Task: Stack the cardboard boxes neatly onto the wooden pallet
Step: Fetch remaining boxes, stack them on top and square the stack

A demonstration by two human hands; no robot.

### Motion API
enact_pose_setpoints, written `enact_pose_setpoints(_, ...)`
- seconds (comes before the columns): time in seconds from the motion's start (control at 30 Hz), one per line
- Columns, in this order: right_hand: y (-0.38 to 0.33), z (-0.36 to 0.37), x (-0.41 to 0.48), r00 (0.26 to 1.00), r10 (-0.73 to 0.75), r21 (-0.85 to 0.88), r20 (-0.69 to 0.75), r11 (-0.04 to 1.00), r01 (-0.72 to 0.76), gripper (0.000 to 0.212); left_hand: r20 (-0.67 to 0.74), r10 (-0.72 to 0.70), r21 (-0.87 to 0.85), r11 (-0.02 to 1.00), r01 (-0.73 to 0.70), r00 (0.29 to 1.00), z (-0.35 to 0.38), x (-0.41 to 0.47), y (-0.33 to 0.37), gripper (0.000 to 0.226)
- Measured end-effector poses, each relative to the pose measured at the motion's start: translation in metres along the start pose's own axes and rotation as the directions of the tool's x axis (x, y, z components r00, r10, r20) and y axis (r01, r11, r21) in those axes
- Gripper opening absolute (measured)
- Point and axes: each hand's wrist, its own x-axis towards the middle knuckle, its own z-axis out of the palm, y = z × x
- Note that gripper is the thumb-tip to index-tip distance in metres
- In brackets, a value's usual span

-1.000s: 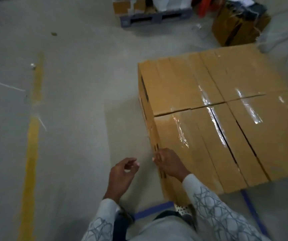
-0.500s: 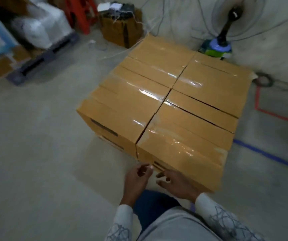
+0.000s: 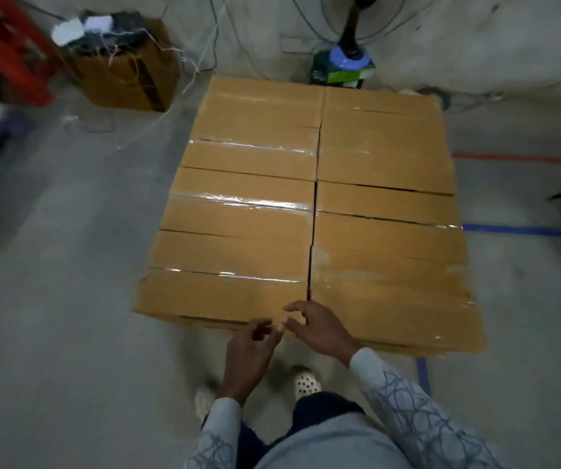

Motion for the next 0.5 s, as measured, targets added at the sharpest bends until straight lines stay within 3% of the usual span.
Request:
enact_pose_setpoints(0.1,-0.021,0.025,0.037,0.978,0.134,0.134,-0.161,0.985,-0.113,0.041,0.094,0.0,0.059,0.998,-0.005,0.996,-0.041,0.061,-0.02,0.037)
enact_pose_setpoints(0.2,-0.029,0.059,0.067,0.888,0.319,0.296,-0.331,0.929,-0.223,0.041,0.088,-0.015,0.15,0.989,0.002,0.996,-0.09,0.14,-0.06,0.045)
enact_pose_setpoints(0.3,-0.016,0.099,0.098,0.778,0.474,0.435,-0.413,0.853,-0.289,0.044,0.019,-0.044,0.368,0.929,0.034,0.999,-0.14,0.222,-0.108,0.082)
enact_pose_setpoints(0.4,0.008,0.139,0.131,0.718,0.62,0.5,-0.316,0.753,-0.429,0.058,-0.073,-0.13,0.643,0.752,0.146,0.989,-0.178,0.283,-0.143,0.126)
enact_pose_setpoints(0.5,0.025,0.165,0.161,0.629,0.757,0.559,-0.176,0.603,-0.57,0.073,-0.152,-0.246,0.709,0.648,0.279,0.957,-0.197,0.32,-0.173,0.151)
